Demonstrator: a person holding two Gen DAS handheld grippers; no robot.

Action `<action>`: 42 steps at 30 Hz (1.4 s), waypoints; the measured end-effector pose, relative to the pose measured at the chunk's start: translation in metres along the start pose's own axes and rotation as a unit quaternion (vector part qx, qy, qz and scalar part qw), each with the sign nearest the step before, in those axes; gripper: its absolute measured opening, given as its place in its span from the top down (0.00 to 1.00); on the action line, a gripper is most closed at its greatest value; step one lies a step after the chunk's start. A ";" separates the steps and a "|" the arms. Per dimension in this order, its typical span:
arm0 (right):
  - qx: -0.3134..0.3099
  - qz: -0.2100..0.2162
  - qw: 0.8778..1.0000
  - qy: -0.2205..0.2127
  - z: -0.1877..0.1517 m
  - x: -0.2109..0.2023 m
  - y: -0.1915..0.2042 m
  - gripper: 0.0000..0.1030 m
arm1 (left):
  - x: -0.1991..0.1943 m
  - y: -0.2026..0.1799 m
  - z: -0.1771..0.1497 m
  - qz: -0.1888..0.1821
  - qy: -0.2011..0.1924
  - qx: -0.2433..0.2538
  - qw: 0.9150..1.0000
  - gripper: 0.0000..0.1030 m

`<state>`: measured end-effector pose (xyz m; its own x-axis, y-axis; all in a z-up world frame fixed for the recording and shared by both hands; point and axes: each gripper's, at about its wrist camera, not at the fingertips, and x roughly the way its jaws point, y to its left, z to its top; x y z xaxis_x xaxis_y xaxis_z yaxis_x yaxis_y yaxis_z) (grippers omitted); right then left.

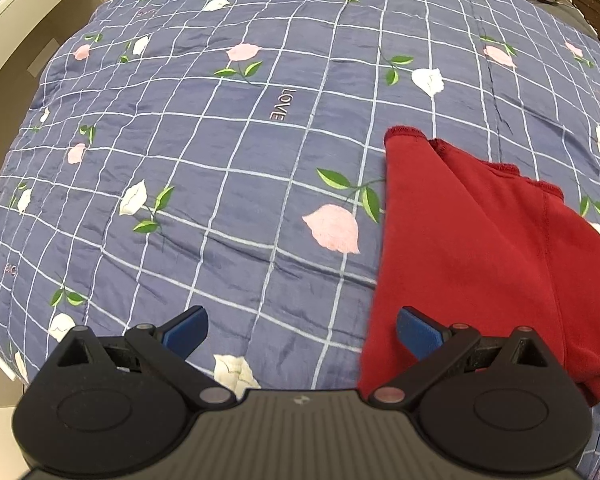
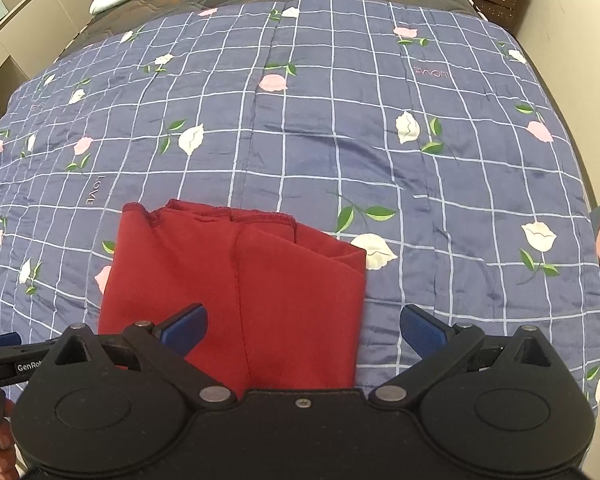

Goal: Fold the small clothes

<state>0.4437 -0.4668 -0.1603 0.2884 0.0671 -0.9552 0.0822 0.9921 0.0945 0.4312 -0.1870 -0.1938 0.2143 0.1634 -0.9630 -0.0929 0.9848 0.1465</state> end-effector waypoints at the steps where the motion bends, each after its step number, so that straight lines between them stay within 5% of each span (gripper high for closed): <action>1: 0.001 0.000 1.000 0.001 0.001 0.001 -0.001 0.01 | 0.001 0.000 0.001 -0.002 -0.001 0.001 1.000 0.01; 11: 0.010 0.004 1.000 0.017 0.008 0.026 -0.009 0.01 | 0.019 -0.006 0.012 -0.035 0.001 0.028 0.999 0.01; 26: 0.056 0.094 0.994 -0.006 -0.037 0.100 -0.066 0.01 | 0.050 -0.016 0.020 -0.099 0.003 0.066 0.993 0.00; 34: 0.028 0.110 0.993 0.012 -0.046 0.120 -0.051 0.01 | 0.076 -0.012 0.018 -0.141 0.023 0.041 0.989 0.00; 42: 0.078 0.112 0.990 0.036 -0.046 0.139 -0.052 0.00 | 0.091 -0.005 0.017 -0.181 0.049 0.010 0.982 0.00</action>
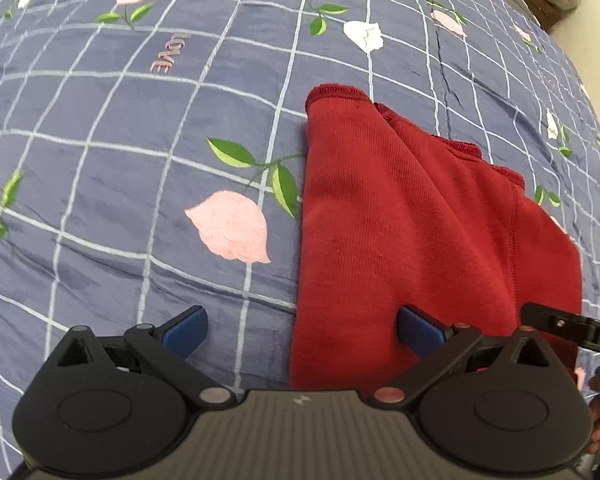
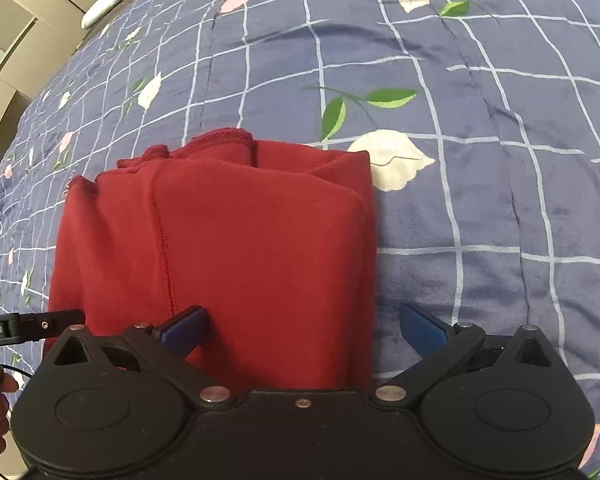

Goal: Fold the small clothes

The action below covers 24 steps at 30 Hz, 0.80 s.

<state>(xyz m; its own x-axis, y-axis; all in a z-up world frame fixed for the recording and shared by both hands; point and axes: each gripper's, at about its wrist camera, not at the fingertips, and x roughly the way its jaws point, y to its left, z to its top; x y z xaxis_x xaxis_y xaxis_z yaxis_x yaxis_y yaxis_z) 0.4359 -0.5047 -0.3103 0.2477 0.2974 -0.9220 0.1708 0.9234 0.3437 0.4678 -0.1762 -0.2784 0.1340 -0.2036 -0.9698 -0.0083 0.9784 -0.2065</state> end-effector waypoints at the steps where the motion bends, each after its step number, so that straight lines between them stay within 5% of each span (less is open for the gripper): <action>1: 0.000 -0.001 1.000 0.001 0.000 0.001 0.000 0.00 | 0.002 0.002 0.000 -0.010 0.006 -0.006 1.000 0.00; 7: 0.002 -0.007 1.000 -0.004 -0.002 0.002 0.002 0.00 | 0.009 0.004 -0.003 -0.061 0.046 -0.017 0.997 0.01; 19: 0.005 -0.021 0.999 -0.031 -0.013 -0.001 0.005 0.01 | 0.013 -0.022 0.001 -0.016 0.052 0.031 0.998 0.00; 24: 0.025 -0.019 0.999 -0.028 -0.014 -0.006 0.006 0.13 | 0.010 -0.031 0.005 -0.016 0.057 0.032 0.998 0.14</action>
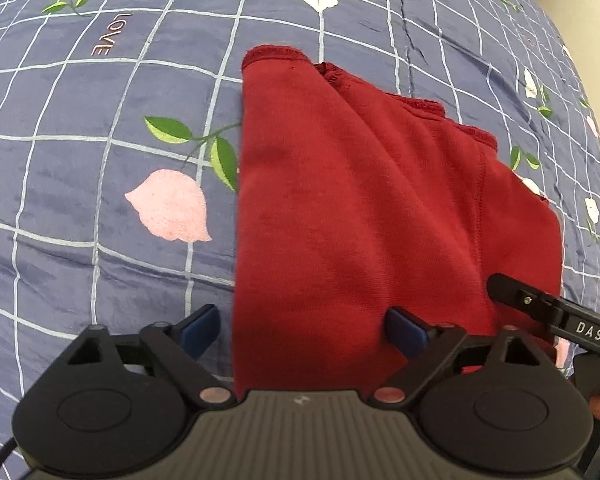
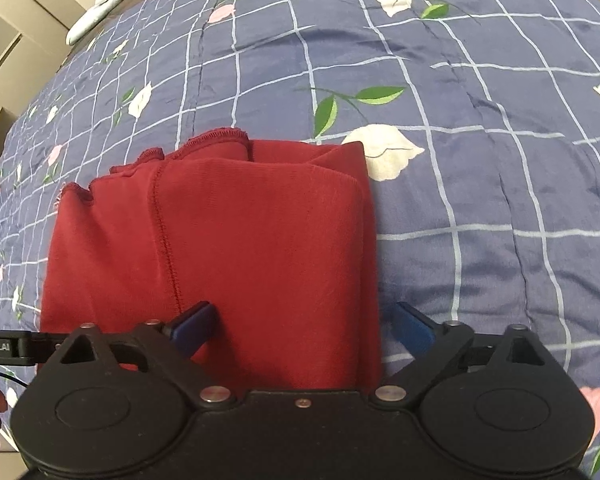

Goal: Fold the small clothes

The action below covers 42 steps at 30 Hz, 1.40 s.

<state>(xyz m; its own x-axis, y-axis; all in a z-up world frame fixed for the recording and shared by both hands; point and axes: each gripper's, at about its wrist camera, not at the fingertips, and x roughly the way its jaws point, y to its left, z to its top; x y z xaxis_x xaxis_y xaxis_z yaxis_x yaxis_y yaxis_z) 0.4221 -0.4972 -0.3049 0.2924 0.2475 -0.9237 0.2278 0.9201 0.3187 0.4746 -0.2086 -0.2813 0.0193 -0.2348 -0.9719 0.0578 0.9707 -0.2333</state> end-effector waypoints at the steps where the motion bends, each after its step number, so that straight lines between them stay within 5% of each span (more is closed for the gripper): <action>1: 0.004 0.003 1.000 -0.001 -0.001 -0.001 0.000 0.15 | -0.001 -0.002 0.001 -0.001 0.001 -0.002 1.000 0.16; 10: 0.014 0.012 1.000 -0.014 -0.006 -0.012 0.009 0.48 | -0.010 -0.023 0.002 0.037 0.006 0.013 0.999 0.34; 18: -0.016 -0.010 0.999 -0.042 -0.014 -0.028 0.026 0.73 | -0.027 -0.037 0.001 0.053 0.000 0.033 0.998 0.65; 24: -0.030 -0.019 0.998 -0.048 -0.014 -0.050 0.047 0.79 | -0.040 -0.038 -0.001 0.041 -0.014 0.049 0.998 0.74; 42: -0.081 0.026 0.991 -0.103 -0.022 -0.095 0.133 0.82 | -0.121 -0.004 -0.007 0.050 -0.083 0.074 0.992 0.75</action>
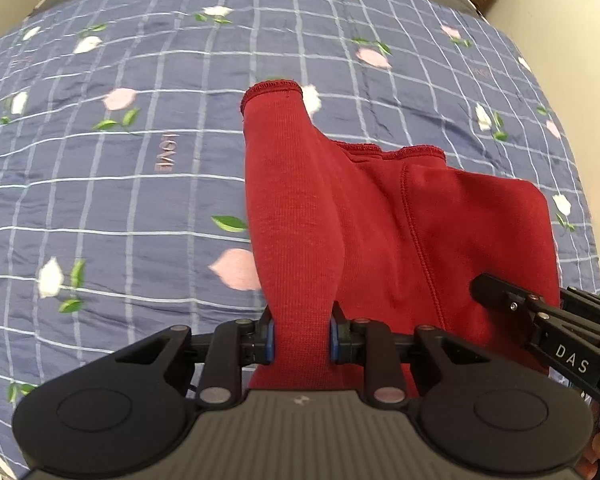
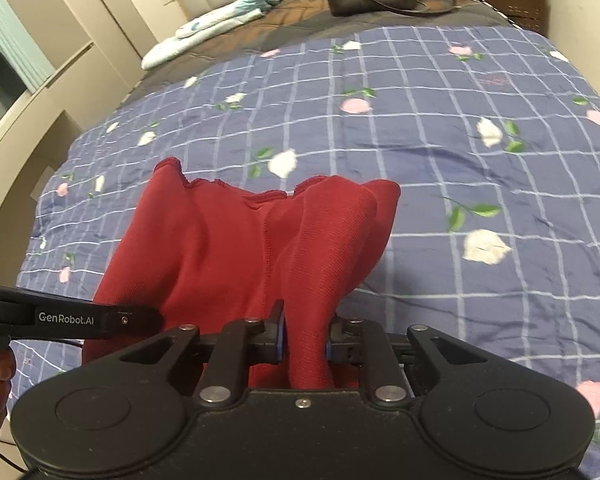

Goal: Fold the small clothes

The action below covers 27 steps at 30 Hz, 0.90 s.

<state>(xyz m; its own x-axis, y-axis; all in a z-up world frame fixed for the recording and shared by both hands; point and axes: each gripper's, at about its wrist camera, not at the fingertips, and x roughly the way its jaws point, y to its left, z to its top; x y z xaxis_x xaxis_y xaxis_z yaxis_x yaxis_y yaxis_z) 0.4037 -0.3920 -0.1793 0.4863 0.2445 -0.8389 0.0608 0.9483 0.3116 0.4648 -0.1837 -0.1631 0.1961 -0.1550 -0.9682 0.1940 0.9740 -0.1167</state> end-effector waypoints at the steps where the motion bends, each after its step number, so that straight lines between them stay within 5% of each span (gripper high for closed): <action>1: -0.001 0.004 1.000 0.000 0.001 0.003 0.007 0.82 | -0.003 0.007 0.000 0.003 -0.003 -0.004 1.000 0.75; 16: -0.023 0.045 0.998 0.047 0.000 0.062 0.105 0.82 | -0.011 0.116 -0.012 0.055 -0.011 -0.054 0.997 0.75; 27: 0.030 0.034 0.995 0.087 -0.025 0.102 0.101 0.81 | 0.029 0.137 -0.037 0.075 -0.003 -0.047 0.996 0.74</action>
<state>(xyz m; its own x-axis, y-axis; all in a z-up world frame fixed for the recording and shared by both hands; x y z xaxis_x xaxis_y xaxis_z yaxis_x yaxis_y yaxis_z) 0.4376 -0.2663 -0.2447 0.3337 0.3443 -0.8776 0.0875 0.9156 0.3925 0.4616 -0.0484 -0.2159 0.2210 -0.0076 -0.9753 0.0719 0.9974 0.0085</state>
